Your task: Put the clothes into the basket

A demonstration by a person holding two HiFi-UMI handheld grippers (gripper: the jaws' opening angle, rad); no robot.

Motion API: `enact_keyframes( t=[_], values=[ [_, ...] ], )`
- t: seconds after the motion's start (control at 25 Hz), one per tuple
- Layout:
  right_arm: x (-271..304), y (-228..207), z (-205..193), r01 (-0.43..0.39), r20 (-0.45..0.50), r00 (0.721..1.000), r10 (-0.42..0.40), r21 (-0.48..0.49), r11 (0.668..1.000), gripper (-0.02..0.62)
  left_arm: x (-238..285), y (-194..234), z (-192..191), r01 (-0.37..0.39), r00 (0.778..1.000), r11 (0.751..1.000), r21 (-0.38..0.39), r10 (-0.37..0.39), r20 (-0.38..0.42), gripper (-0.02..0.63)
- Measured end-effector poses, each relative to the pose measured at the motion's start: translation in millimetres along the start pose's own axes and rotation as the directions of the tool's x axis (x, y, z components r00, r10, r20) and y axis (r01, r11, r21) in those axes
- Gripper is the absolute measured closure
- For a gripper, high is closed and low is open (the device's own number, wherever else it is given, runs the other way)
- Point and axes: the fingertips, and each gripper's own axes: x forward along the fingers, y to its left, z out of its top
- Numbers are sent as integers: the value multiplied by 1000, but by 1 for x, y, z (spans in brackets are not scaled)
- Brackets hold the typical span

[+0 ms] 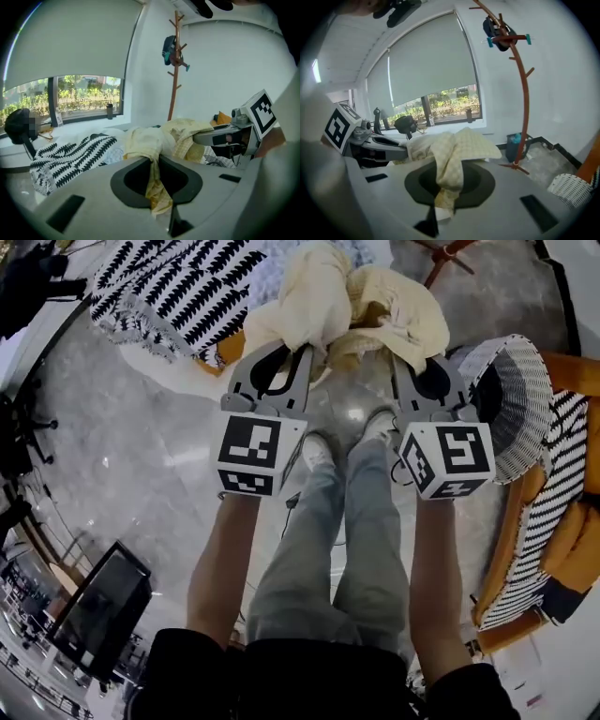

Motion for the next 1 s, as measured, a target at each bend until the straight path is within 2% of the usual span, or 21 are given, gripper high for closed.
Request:
enact_keyframes(
  t=[0.2,0.4,0.56,0.76,0.88,1.0],
  values=[
    [-42,-56,2,121,45,991,-124,69,990,560,32,-56,36,109,994,991,83,-110,10,566],
    [-106,-125,-5,262,76,959,-273,130,956,560,68,-141,73,220,974,962,159,-226,18,566],
    [-165,-178,-19,389,94,905,-414,206,898,560,98,-225,99,347,933,903,251,-360,5,565],
    [-237,-246,-42,507,70,839,-540,262,821,560,137,-327,121,456,879,833,313,-476,-14,566],
    [-278,-285,-64,566,45,796,-603,298,769,560,158,-390,126,523,837,786,330,-547,-25,565],
    [-311,-309,-89,624,0,749,-663,337,705,560,172,-443,117,595,789,731,334,-610,-69,565]
  ],
)
